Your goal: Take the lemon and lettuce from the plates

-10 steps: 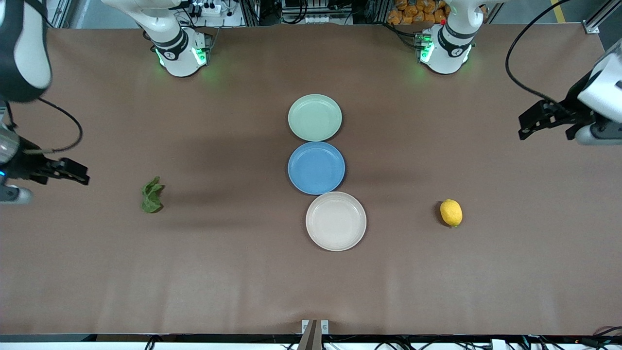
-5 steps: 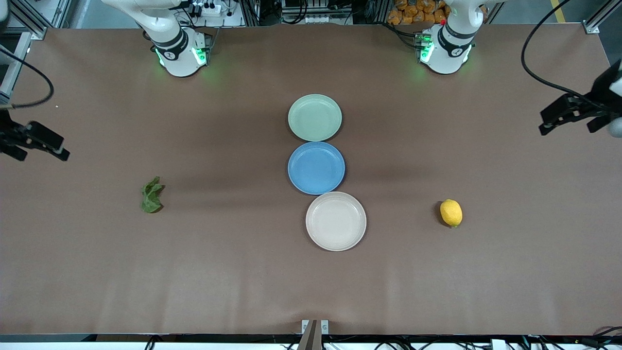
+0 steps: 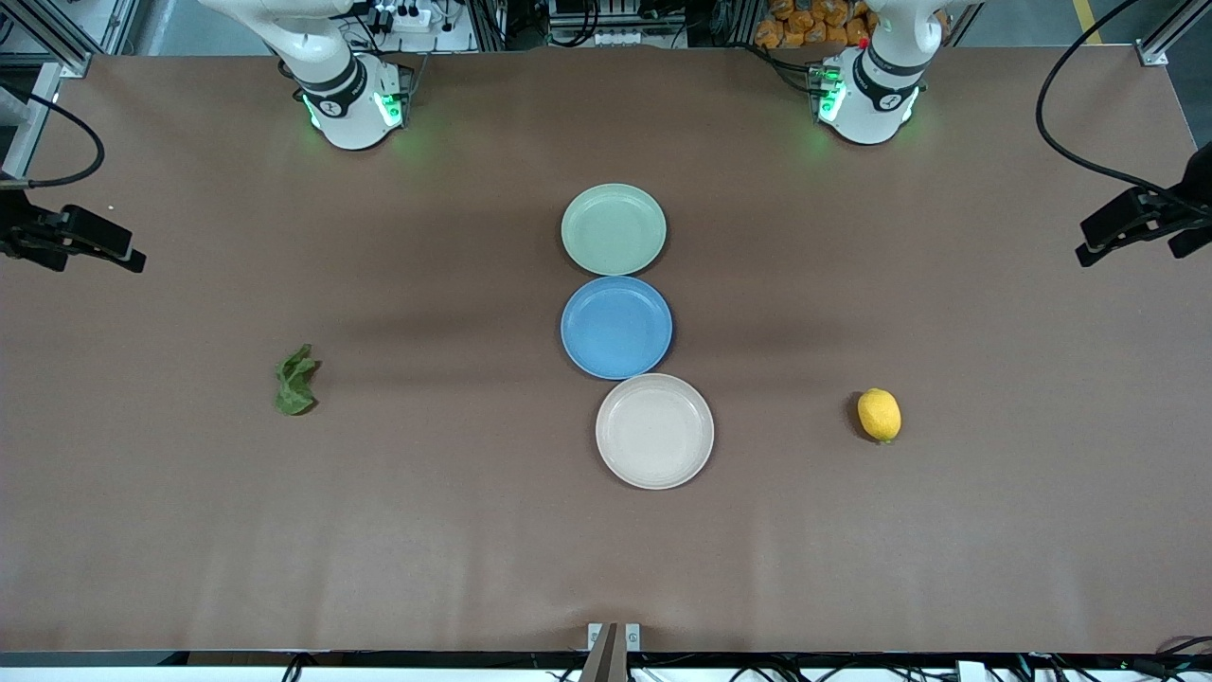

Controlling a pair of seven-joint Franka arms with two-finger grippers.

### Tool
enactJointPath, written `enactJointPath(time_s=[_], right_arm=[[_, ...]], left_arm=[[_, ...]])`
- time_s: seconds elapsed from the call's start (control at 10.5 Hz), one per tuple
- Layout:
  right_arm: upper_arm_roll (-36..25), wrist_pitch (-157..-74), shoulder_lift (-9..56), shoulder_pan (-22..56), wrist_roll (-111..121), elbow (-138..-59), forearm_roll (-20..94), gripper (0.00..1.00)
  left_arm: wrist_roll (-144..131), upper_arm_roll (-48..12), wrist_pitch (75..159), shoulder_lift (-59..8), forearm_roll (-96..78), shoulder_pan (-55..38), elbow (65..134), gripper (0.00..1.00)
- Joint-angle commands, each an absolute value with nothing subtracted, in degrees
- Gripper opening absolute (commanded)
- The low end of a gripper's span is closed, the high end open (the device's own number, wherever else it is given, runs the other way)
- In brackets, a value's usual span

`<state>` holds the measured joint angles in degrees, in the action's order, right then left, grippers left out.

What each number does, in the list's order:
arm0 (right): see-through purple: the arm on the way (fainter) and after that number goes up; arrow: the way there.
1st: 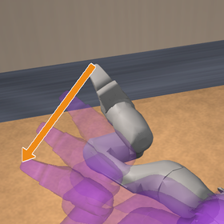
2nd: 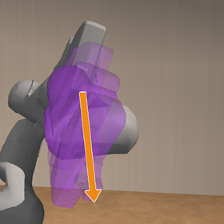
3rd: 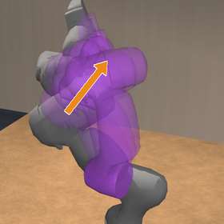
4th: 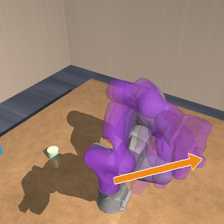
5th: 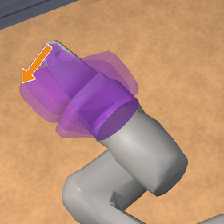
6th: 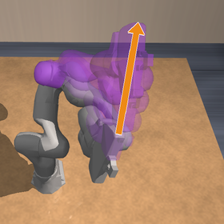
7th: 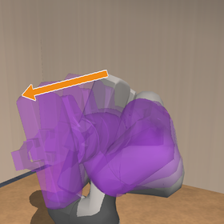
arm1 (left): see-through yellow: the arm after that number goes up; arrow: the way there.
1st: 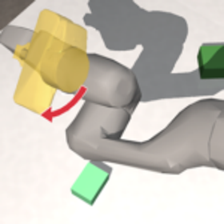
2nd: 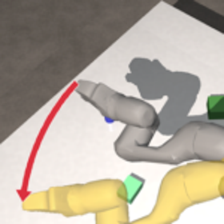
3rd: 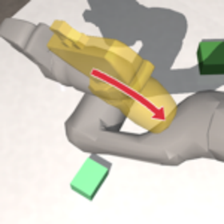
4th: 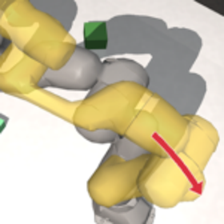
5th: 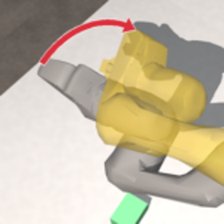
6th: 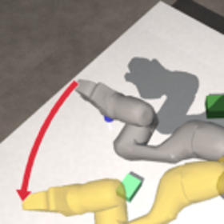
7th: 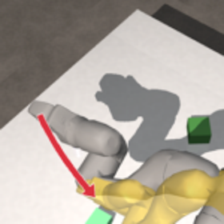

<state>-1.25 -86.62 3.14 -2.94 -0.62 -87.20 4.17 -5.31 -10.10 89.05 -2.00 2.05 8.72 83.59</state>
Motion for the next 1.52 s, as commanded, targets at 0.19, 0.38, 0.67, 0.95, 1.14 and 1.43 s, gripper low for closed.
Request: enactJointPath(time_s=[0.19,0.38,0.67,0.95,1.14,1.43], right_arm=[[1.6,-87.3,1.8,-3.9,-1.9,-90.4,-0.9,1.00],[2.1,-87.9,1.9,-3.5,-1.9,-90.4,-2.9,1.00],[2.1,-88.4,2.0,-3.4,-2.0,-90.2,-2.4,1.00],[1.9,-89.5,1.9,-3.9,-1.8,-90.0,-2.3,1.00],[1.8,-89.6,1.8,-3.8,-1.8,-89.9,-2.3,1.00],[1.8,-91.2,1.8,-4.0,-1.9,-89.6,-2.2,1.00]], left_arm=[[-4.0,-1.5,88.4,-1.5,2.5,0.7,83.8,1.00],[-4.0,-1.6,88.4,-1.5,2.4,0.8,83.8,1.00],[-4.2,-1.8,88.4,-1.6,2.4,0.4,83.7,1.00],[-4.5,-2.0,88.4,-1.6,1.6,0.4,83.7,1.00],[-4.3,-2.8,88.4,-1.5,1.5,0.4,83.5,1.00],[-4.3,-3.2,88.2,-1.3,-2.5,0.6,82.6,1.00]])
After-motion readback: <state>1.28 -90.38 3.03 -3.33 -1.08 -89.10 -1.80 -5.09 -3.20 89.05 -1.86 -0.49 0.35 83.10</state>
